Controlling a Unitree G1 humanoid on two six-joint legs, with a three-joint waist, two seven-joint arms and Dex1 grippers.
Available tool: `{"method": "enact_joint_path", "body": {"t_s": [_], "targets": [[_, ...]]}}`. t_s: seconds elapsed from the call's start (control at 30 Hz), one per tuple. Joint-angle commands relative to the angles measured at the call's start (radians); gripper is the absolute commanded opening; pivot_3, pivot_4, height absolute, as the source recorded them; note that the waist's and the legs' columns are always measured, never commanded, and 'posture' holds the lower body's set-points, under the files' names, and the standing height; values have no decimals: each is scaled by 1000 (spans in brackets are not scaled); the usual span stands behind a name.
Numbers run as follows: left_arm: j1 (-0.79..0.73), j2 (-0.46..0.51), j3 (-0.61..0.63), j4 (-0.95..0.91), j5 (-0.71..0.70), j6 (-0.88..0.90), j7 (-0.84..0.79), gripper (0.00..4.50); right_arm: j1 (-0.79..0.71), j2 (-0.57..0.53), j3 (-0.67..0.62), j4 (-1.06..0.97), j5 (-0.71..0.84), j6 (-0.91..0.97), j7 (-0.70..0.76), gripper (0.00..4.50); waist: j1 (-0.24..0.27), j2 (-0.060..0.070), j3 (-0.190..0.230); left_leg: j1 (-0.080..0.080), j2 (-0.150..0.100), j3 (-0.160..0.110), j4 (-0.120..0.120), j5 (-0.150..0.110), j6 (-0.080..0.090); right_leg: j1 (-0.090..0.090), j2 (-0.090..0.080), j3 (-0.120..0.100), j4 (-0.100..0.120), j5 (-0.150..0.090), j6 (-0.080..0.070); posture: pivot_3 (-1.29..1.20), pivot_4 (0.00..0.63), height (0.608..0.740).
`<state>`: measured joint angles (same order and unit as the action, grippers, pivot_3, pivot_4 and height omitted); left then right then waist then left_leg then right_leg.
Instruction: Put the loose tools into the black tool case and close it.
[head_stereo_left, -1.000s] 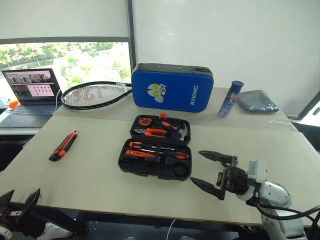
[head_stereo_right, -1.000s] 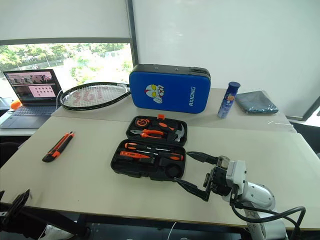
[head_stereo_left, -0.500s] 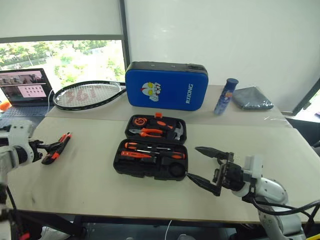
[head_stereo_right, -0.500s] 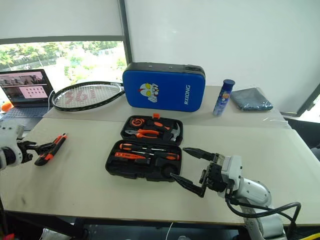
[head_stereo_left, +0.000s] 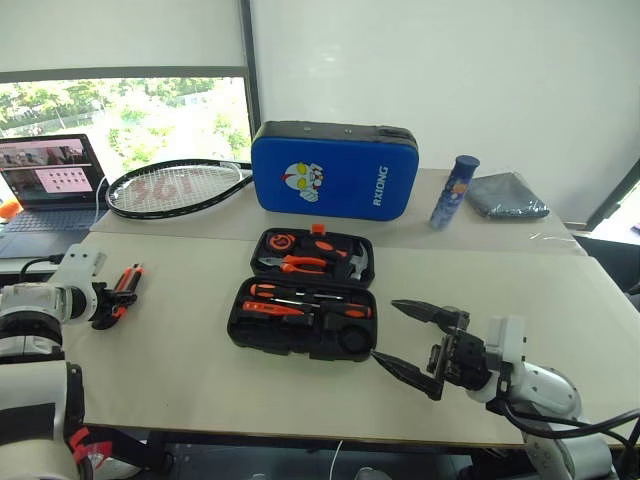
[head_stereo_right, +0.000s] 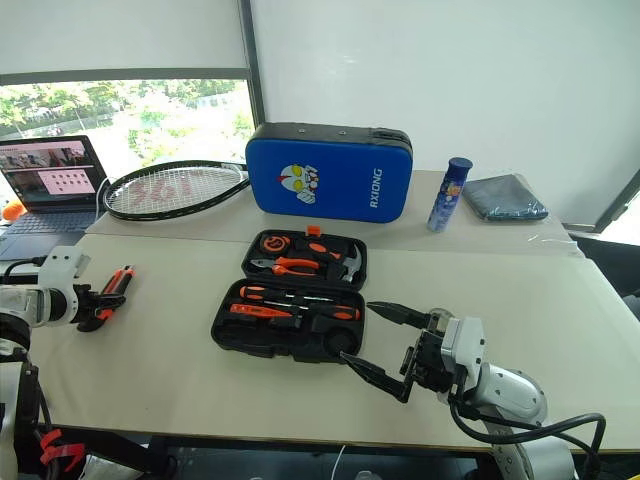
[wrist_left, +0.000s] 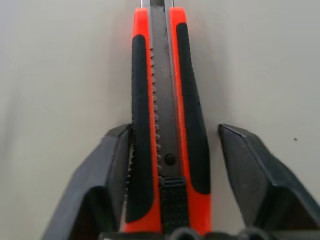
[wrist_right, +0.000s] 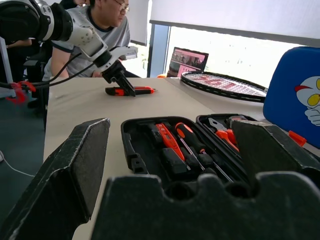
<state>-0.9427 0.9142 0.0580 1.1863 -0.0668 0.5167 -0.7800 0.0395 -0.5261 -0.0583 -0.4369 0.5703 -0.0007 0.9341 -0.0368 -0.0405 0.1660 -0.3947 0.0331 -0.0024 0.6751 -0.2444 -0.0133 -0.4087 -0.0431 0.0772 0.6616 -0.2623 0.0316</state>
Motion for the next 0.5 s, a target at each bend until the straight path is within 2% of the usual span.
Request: {"method": "enact_joint_path", "body": {"t_s": [0.03,0.1,0.2,0.27,0.37,0.5], "targets": [[-5,7,48,-19,-27,-125,-63,1667,9,-13,-28,-41,0,-11,-4,4500,0,0,0,0,0,0,0,0,0,0,0,0,0,0,0,0,150,740],[0,11,71,-75,-59,-230,-157,1667,18,-20,-36,-37,2,-12,1,4500,2,-2,1,-2,0,-1,1,0,0,0,0,-2,0,0,0,0,150,740],[54,1,96,-231,-147,-402,-450,1667,33,-38,-47,-27,4,-16,17,4500,13,-3,1,-8,0,-2,3,1,-1,-6,0,-3,1,0,-1,0,150,740],[97,-10,100,-330,-196,-455,-601,1667,37,-47,-52,-22,4,-19,28,4500,19,-3,1,-13,0,-2,4,1,-2,-12,-1,-3,3,1,-1,0,150,740],[143,-18,11,-502,-221,-446,-797,1667,41,-63,-61,-8,1,-23,46,4500,22,-3,1,-13,0,-2,3,1,-2,-12,-1,-3,2,1,-1,0,150,740],[171,-23,-158,-681,-258,-481,-834,1667,50,-71,-66,-2,0,-23,57,4500,22,-3,1,-12,0,-2,4,1,-1,-11,0,-2,3,1,-1,0,150,740]]}}
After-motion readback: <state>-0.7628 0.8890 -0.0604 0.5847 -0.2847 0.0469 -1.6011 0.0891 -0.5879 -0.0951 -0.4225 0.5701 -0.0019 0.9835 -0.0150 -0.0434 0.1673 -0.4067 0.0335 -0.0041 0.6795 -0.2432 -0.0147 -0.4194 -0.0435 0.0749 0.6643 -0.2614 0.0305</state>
